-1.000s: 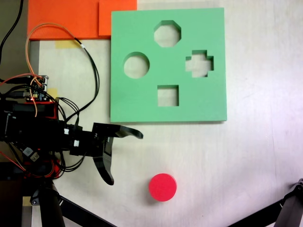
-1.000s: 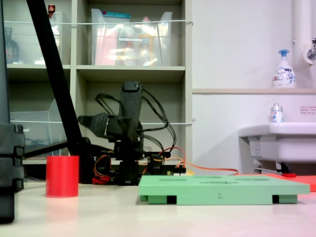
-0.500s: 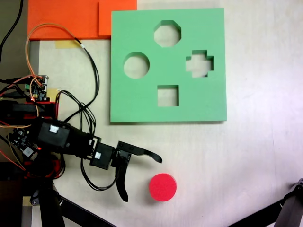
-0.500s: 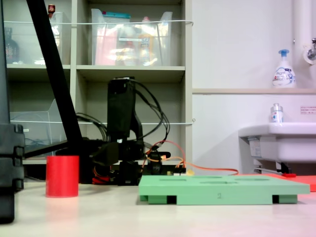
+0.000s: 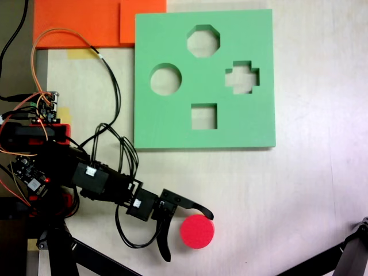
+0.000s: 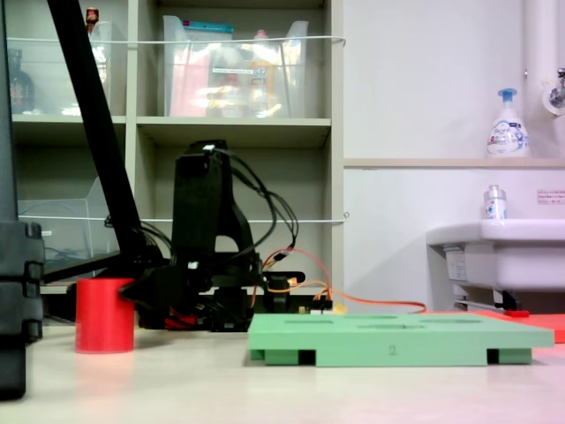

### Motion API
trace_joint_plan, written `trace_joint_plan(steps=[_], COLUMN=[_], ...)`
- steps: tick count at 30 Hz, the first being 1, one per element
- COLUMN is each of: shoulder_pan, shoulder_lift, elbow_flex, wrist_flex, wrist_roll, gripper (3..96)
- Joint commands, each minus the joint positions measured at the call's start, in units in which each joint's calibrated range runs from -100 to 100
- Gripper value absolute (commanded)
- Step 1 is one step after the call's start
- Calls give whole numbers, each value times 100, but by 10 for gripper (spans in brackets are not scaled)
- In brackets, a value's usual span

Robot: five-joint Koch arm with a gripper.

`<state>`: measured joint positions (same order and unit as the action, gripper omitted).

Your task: Put the cylinder block into the corresponding hole

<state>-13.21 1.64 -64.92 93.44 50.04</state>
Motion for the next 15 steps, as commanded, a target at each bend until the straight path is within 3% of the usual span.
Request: trace_joint_plan(steps=[1, 13, 15], shoulder_pan=[-63, -132, -142], shoulder_lift=[311, 1051, 1093], elbow_flex=[430, 1317, 1337], wrist_flex=[656, 656, 656], wrist_roll=[78, 156, 151], gripper=[850, 849, 804])
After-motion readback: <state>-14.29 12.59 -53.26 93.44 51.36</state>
